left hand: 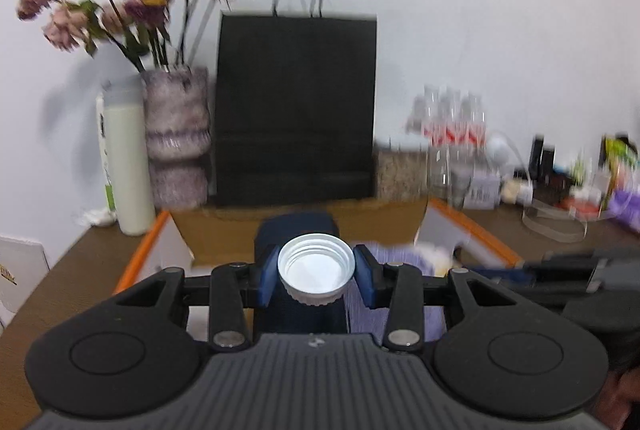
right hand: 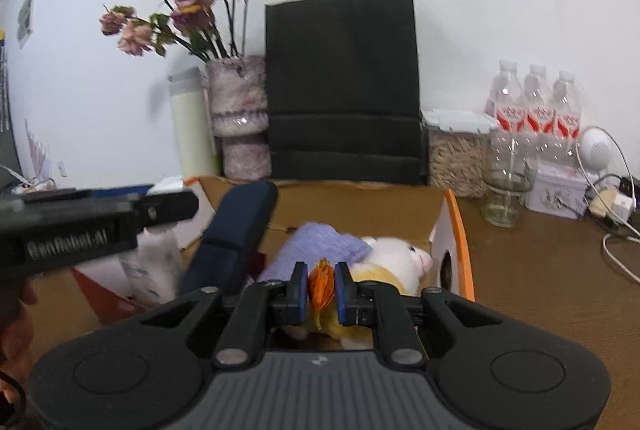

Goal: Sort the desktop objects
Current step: 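Carry cap with left gripper while right gripper carries orange item over the box, then open left gripper to drop cap in box while right gripper releases orange item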

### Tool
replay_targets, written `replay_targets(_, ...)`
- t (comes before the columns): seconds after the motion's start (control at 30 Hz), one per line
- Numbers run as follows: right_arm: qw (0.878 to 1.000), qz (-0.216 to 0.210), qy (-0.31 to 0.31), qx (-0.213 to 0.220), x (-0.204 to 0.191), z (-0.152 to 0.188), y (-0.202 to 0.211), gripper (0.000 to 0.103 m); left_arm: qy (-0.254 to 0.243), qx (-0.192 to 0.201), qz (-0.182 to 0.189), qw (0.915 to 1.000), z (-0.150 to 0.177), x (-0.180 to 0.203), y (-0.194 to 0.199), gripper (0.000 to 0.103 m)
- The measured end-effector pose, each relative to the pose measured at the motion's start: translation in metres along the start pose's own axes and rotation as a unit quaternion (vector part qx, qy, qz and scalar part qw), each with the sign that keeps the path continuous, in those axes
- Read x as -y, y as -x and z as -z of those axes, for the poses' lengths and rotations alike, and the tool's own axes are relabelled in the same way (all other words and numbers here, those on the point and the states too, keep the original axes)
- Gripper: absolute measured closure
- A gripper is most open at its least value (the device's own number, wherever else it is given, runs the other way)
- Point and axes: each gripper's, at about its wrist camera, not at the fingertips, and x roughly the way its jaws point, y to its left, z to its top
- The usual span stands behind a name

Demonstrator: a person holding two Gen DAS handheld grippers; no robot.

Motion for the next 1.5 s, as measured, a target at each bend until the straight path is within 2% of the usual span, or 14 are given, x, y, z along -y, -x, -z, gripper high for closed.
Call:
replay_targets(0.07,1.000,0.003,0.001,0.000,0.001,0.003,-0.001,0.090,-0.005,-0.011,0.000,0.9999,0.006,0.001,-0.005,0.063)
replay_targets(0.4,1.000,0.012,0.014,0.000,-0.005,0.009,-0.001,0.090,-0.028,-0.001,0.000,0.9996,0.018,0.010,-0.002,0.063)
replay_targets(0.6,1.000,0.018,0.006,0.007,-0.002,0.009,0.003,0.088,-0.014,0.010,-0.016,0.9997,0.017,0.007,0.002,0.059)
replay_targets(0.63,1.000,0.017,0.005,0.010,-0.001,0.009,0.005,0.079,-0.012,0.014,-0.016,0.9997,0.016,0.006,0.004,0.054)
replay_targets(0.67,1.000,0.017,0.003,0.014,-0.001,0.008,0.006,0.065,-0.011,0.020,-0.017,0.9996,0.016,0.006,0.006,0.052)
replay_targets(0.73,1.000,0.021,0.007,0.022,-0.001,0.008,0.010,0.048,-0.014,0.035,-0.022,0.9991,0.015,0.007,0.011,0.035)
replay_targets(0.83,0.999,0.028,0.014,0.031,-0.004,0.007,0.015,0.043,-0.015,0.065,-0.038,0.9970,0.016,0.008,0.024,0.016)
replay_targets(0.87,0.999,0.030,0.015,0.033,-0.004,0.007,0.017,0.037,-0.015,0.076,-0.047,0.9959,0.017,0.008,0.028,0.013)
replay_targets(0.9,0.999,0.034,0.016,0.035,-0.004,0.007,0.018,0.032,-0.014,0.086,-0.055,0.9947,0.017,0.007,0.032,0.006)
replay_targets(0.93,0.998,0.039,0.017,0.036,-0.004,0.007,0.020,0.018,-0.011,0.097,-0.061,0.9934,0.016,0.006,0.037,0.000)
replay_targets(0.97,0.998,0.039,0.017,0.036,-0.003,0.008,0.022,0.004,-0.007,0.108,-0.065,0.9920,0.017,0.004,0.043,0.000)
replay_targets(1.0,0.998,0.037,0.016,0.038,-0.003,0.008,0.024,0.000,-0.006,0.114,-0.066,0.9913,0.017,0.003,0.047,0.000)
replay_targets(1.27,0.998,0.038,0.025,0.039,-0.010,0.020,0.048,0.000,-0.002,0.092,-0.073,0.9931,0.024,-0.003,0.066,0.000)
replay_targets(1.5,0.999,-0.013,0.042,-0.032,-0.020,0.040,0.068,0.000,0.035,0.053,-0.068,0.9957,0.029,-0.028,0.090,0.000)
